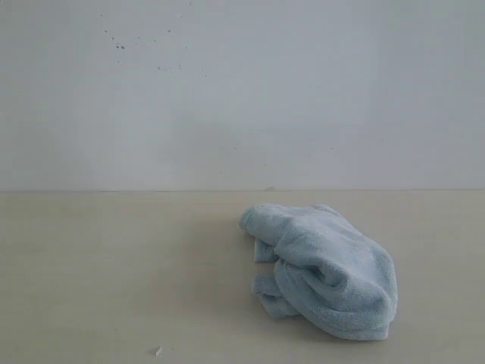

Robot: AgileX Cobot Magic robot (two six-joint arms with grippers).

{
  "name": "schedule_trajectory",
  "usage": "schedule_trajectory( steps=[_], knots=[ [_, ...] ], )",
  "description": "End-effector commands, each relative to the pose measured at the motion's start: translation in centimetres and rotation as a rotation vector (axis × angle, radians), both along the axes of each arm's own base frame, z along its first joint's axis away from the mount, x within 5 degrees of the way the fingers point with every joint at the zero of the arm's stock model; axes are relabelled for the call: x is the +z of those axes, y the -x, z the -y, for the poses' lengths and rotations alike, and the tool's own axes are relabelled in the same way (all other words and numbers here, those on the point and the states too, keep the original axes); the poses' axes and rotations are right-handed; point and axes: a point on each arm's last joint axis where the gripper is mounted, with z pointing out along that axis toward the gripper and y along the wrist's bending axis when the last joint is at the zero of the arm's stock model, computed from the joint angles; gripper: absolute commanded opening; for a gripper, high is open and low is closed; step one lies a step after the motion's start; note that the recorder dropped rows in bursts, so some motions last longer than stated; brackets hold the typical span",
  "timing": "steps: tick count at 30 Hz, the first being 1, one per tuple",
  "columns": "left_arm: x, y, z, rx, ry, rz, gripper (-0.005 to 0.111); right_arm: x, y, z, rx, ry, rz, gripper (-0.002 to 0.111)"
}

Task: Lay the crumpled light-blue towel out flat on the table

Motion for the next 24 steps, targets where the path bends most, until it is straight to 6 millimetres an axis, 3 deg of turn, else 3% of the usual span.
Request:
schedule_trajectory(
  steps=[1, 6, 9, 16, 24],
  knots=[
    [0.0, 0.0, 0.0, 0.002, -0.001, 0.007, 0.004, 0.1, 0.0, 0.0, -0.006, -0.006, 0.008, 0.0],
    [0.0, 0.0, 0.0, 0.002, -0.001, 0.007, 0.004, 0.4, -0.1, 0.1, 0.014, 0.112, 0.052, 0.0],
    [0.0, 0.0, 0.0, 0.002, -0.001, 0.007, 0.004, 1.8, -0.2, 0.0, 0.015, 0.127, 0.206, 0.0],
    [0.0, 0.0, 0.0, 0.002, -0.001, 0.007, 0.004, 6.3, 0.7, 0.7, -0.024, -0.484, 0.678, 0.0],
    [0.0, 0.0, 0.0, 0.002, -0.001, 0.007, 0.004, 9.9, 4.0, 1.7, 0.065, -0.696, 1.224, 0.0]
  ],
)
